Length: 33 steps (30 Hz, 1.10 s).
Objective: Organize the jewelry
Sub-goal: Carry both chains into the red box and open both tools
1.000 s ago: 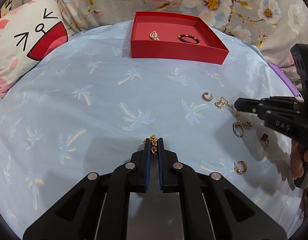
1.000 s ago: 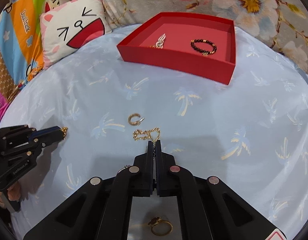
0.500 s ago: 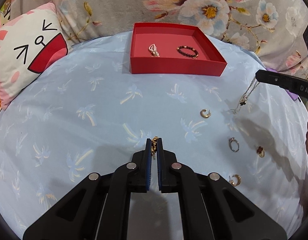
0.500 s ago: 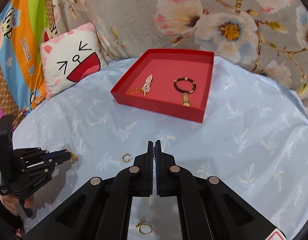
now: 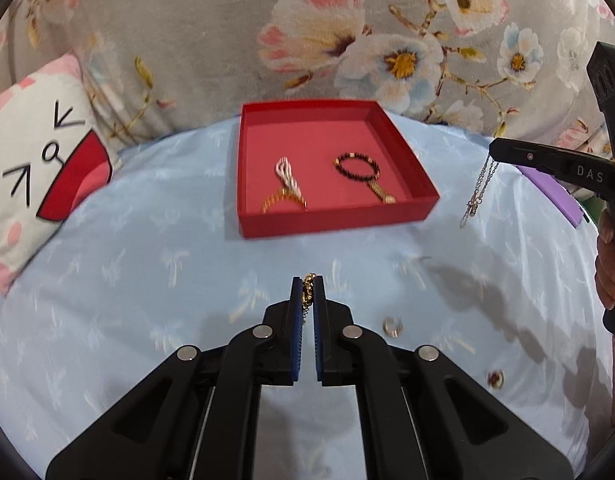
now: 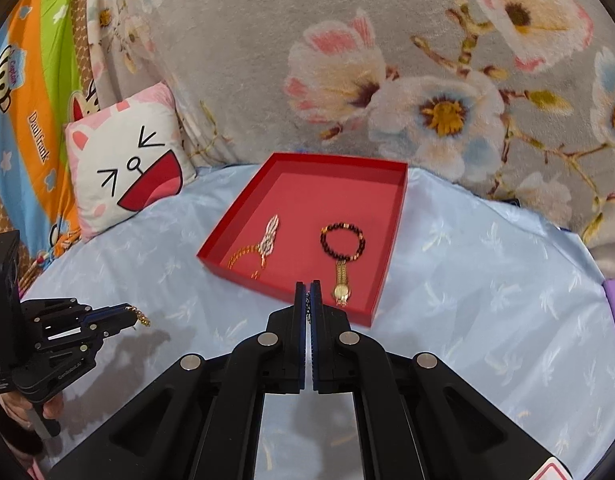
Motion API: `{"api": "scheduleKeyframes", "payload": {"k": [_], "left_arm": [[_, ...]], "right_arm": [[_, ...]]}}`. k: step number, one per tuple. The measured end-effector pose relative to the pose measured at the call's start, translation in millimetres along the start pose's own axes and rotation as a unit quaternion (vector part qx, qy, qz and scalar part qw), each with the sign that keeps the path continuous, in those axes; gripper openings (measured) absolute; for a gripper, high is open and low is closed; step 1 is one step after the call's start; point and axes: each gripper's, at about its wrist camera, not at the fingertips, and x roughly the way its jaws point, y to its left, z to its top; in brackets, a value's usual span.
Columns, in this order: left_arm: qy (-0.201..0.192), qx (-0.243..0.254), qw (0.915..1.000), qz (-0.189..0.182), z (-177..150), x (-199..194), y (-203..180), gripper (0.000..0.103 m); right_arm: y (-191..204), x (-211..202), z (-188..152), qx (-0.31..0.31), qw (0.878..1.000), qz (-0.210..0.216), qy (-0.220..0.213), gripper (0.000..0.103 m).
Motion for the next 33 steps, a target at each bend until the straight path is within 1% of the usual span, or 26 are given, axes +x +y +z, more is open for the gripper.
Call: {"api": "scheduleKeyframes", "payload": {"k": [5, 9, 14, 18, 22, 28, 33], "left_arm": [[-0.021, 0.024, 0.9994, 0.012, 48.0, 18.5, -1.4, 0.004], [-0.043, 0.03, 0.9985, 0.013, 89.7, 39.8, 0.2, 0.004], [-0.053, 0.028, 0.9982, 0.004, 125.4, 72.4, 3.5, 0.004], [-0.049, 0.025, 0.9985, 0.005, 147.0, 110.2, 6.4, 0.004], [-0.03, 0.01, 0.9995, -0.009, 159.4, 143.2, 11.9, 0.004], [-0.001, 0.004, 0.9999, 0.014, 166.3, 186.0, 14.9, 0.004], [0.018, -0.003, 0.9995, 0.026, 166.6, 210.7, 17.8, 0.004]], "right_arm": [[-11.4, 17.7, 37.4, 0.008, 1.0, -0.006, -0.008, 0.001], [-24.6, 41.7, 63.2, 0.013, 1.0, -0.026, -0.01, 0.001], [-42.3, 79.7, 86.8, 0.017, 0.999, -0.048, -0.004, 0.001], [-52.9, 110.4, 101.2, 0.017, 0.998, -0.057, -0.001, 0.001], [-59.1, 136.0, 107.6, 0.015, 0.997, -0.069, 0.007, 0.001], [-67.8, 172.8, 110.6, 0.022, 0.996, -0.08, 0.024, 0.001], [-69.4, 196.7, 111.7, 0.013, 0.995, -0.096, 0.038, 0.001]]}}
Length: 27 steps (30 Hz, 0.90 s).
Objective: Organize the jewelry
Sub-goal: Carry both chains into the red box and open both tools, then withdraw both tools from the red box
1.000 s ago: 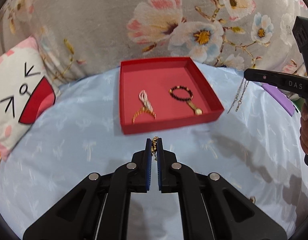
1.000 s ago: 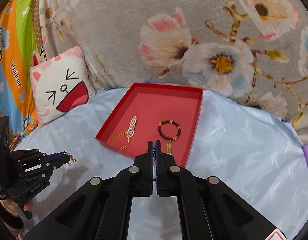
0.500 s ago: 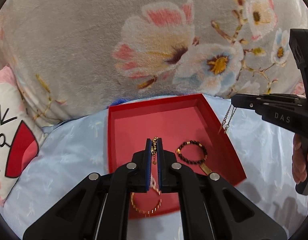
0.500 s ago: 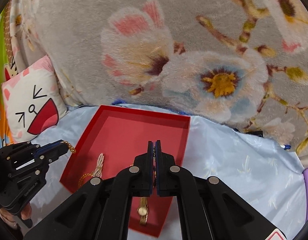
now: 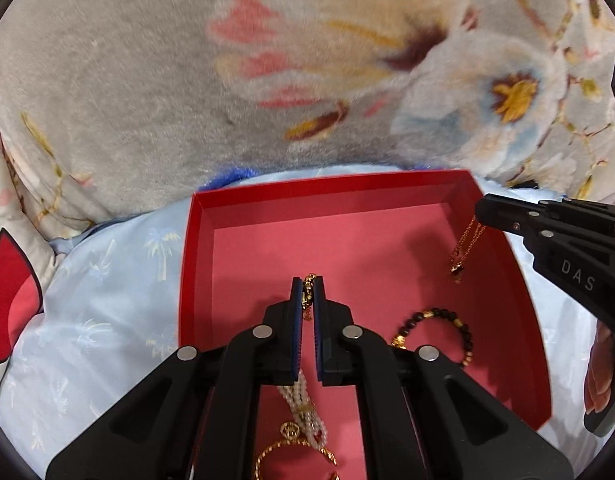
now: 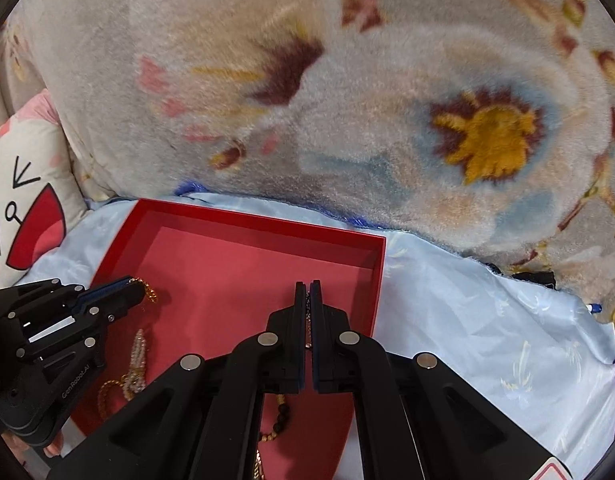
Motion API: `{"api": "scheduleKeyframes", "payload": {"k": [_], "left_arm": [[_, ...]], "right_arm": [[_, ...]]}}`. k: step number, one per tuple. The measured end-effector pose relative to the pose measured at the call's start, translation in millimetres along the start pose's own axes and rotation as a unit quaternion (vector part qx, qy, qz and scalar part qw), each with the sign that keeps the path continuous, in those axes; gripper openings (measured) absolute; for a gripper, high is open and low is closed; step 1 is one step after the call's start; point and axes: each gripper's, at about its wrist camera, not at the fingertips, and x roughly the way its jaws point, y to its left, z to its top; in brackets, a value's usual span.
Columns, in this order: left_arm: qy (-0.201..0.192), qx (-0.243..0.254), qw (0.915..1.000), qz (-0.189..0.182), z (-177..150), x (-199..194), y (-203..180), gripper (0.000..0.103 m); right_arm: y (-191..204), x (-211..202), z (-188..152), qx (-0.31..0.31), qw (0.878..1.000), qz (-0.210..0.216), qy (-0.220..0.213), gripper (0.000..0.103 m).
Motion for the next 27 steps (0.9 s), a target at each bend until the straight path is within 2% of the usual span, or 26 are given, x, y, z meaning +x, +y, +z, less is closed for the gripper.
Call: {"api": "scheduleKeyframes", "payload": {"k": [6, 10, 12, 14, 18, 22, 27], "left_arm": [[0.023, -0.013, 0.9995, 0.013, -1.0, 20.2, 5.8, 0.005], [0.019, -0.021, 0.9993, 0.025, -1.7, 23.9, 9.7, 0.006], [0.017, -0.029, 0.9988, 0.037, -1.2, 22.9, 12.4, 0.02], [0.012, -0.041, 0.9983, 0.04, 0.2, 19.2, 16.6, 0.026], [-0.008, -0.059, 0.9977, 0.033, 1.5, -1.5, 24.8, 0.026], [-0.029, -0.054, 0.9975, 0.034, -5.1, -35.8, 27.4, 0.027], [-0.05, -0.041, 0.9971, 0.041, -34.8, -96.1, 23.8, 0.037]], "right_arm": [[-2.9, 17.1, -1.2, 0.001, 1.0, -0.011, 0.006, 0.001], [-6.6, 15.7, -2.4, 0.002, 1.0, -0.015, -0.004, 0.004], [-8.1, 12.8, -1.8, 0.007, 1.0, -0.01, -0.009, 0.006], [-8.7, 7.2, -1.5, 0.009, 1.0, -0.003, -0.016, 0.006], [-6.8, -14.7, -5.9, 0.004, 0.999, 0.008, -0.033, 0.007], [-7.8, -48.3, -20.6, 0.009, 0.998, 0.033, -0.047, 0.009], [-9.7, -101.3, -60.7, 0.004, 0.997, 0.049, -0.057, 0.017]]}}
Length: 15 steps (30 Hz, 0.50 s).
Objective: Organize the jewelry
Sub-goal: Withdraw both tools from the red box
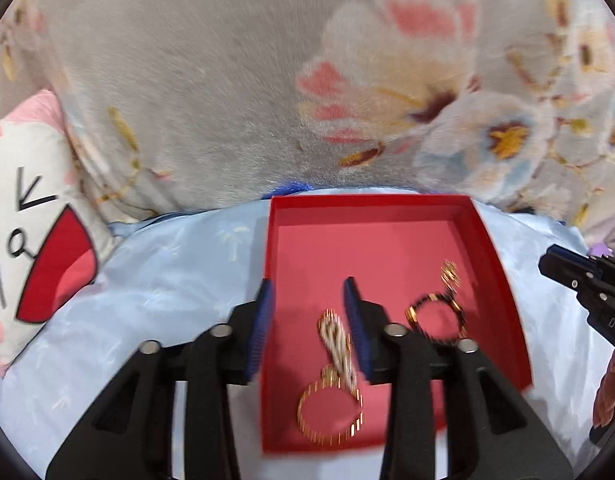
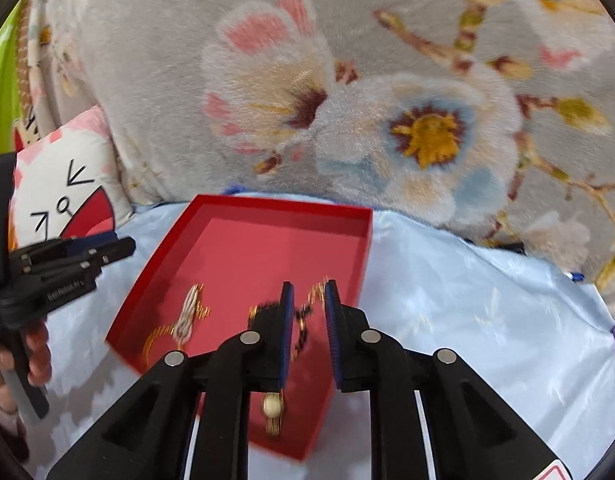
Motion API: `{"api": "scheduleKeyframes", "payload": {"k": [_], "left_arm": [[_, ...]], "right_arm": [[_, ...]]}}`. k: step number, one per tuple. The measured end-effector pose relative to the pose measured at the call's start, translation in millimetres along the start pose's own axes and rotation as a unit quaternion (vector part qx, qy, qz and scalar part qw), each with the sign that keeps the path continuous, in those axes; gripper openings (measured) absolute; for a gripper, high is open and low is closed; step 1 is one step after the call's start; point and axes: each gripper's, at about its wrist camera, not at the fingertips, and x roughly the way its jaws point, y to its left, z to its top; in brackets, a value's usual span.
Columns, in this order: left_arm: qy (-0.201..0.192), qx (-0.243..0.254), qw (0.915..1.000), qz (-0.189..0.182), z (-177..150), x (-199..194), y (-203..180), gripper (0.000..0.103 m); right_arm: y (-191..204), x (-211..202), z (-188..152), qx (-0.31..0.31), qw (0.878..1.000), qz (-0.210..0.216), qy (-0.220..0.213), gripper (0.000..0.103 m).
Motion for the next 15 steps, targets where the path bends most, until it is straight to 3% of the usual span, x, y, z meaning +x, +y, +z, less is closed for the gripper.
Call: {"api": "scheduleKeyframes", "payload": {"k": [7, 13, 15], "left_arm": [[0.03, 0.014, 0.9994, -0.011, -73.5, -63.6, -0.5, 0.038], [0.056, 0.016, 0.9983, -0.009, -145.5, -95.7, -2.5, 0.041], [0.056, 0.022, 0.9982, -0.007, -164.8, -105.5, -7.7, 0.055]], "right_arm": [[5.0, -77.0, -75.3, -0.014, 1.0, 0.009, 0.02, 0.019], [22.1, -115.3, -137.7, -0.026, 0.999, 0.018, 0.043, 0.021], [24.7, -121.9, -153.7, -0.016, 0.998, 0.032, 0.051, 0.026]]}}
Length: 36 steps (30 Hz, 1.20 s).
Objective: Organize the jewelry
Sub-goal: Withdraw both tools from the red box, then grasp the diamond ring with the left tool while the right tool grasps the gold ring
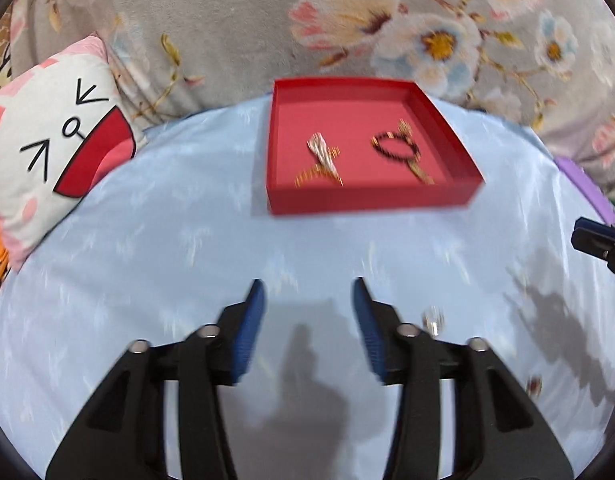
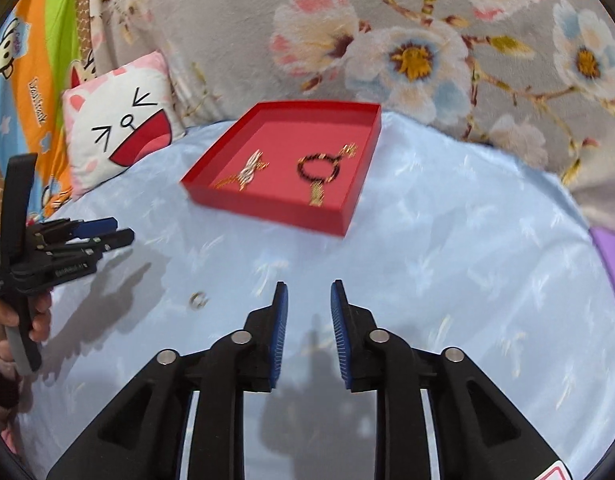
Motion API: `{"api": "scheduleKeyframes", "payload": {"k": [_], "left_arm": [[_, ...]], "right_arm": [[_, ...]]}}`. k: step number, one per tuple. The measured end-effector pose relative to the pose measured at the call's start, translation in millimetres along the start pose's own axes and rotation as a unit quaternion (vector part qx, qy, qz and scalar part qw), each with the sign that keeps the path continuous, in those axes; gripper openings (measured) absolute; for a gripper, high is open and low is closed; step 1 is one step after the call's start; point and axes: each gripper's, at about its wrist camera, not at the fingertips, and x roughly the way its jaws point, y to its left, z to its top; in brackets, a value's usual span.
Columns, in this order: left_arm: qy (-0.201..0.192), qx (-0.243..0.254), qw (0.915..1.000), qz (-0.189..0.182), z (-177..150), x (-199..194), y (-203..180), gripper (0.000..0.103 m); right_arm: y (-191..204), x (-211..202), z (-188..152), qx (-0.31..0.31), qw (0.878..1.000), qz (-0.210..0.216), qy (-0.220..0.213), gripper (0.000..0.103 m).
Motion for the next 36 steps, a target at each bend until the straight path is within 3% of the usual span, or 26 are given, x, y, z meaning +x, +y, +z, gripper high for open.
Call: {"api": "scheduleKeyframes", "payload": {"k": [3, 10, 16, 28, 31, 36], "left_arm": [[0.001, 0.006, 1.0, -0.004, -24.4, -10.2, -10.7, 0.058], [0.016, 0.027, 0.9978, -0.058, -52.9, -21.3, -49.2, 0.061], [0.02, 0.037, 0.9978, -0.051, -62.2, -16.9, -66.4, 0.062], [0.027, 0.041, 0.9971, -0.059, -68.2, -11.8, -72.4, 0.063], [0.024, 0.044, 0.9966, -0.066, -67.9, -14.2, -76.2, 0.07], [0.027, 0.064, 0.9951, -0.071, -67.6, -12.6, -89.0, 0.072]], "right_arm": [[8.7, -1.2, -21.2, 0.01, 1.0, 0.017, 0.016, 0.027], [31.7, -1.6, -65.1, -0.006, 0.998, 0.03, 0.053, 0.027], [43.4, 0.8, -85.7, -0.018, 0.996, 0.05, 0.072, 0.027], [56.1, 16.2, -90.1, -0.046, 0.994, 0.051, 0.08, 0.03], [54.7, 15.8, -90.4, -0.048, 0.995, 0.045, 0.08, 0.022], [47.6, 14.8, -89.3, -0.033, 0.995, 0.052, 0.083, 0.021]]}}
